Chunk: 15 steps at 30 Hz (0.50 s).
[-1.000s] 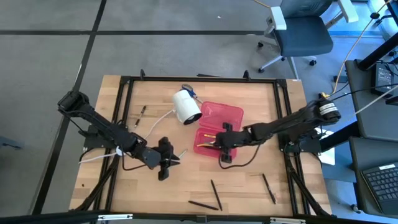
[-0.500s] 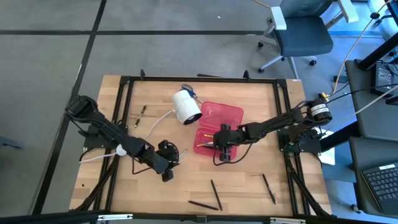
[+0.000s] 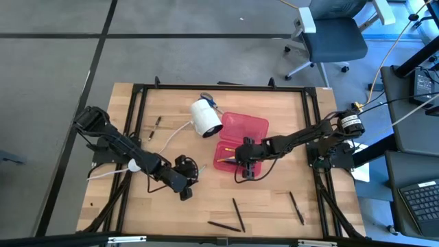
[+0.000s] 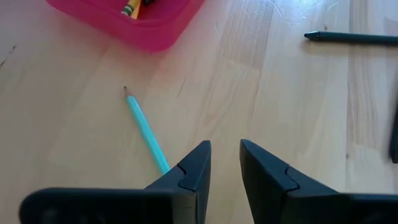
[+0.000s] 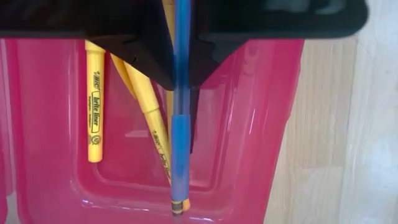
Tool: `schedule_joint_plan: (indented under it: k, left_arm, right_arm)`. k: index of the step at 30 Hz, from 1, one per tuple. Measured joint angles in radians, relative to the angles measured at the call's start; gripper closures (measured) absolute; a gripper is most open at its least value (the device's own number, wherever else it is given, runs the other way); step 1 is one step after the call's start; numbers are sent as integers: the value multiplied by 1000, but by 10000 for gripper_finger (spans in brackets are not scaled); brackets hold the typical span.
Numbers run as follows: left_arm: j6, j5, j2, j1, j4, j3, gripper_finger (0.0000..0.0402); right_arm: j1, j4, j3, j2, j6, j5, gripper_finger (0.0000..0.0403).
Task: Pick & place school supplies into a supply box
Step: Put the blue pen into the pink supply box
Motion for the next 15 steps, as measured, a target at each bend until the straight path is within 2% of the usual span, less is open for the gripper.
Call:
schedule_joint_plan:
  k: [11,15]
  left_arm:
    - [-12,-22,0,0,-2,0,246]
    - [-16,75,0,0,-4,0,235]
  right_arm:
    - [0,-2,0,0,0,0,308]
    - [0,-2,0,0,0,1,307]
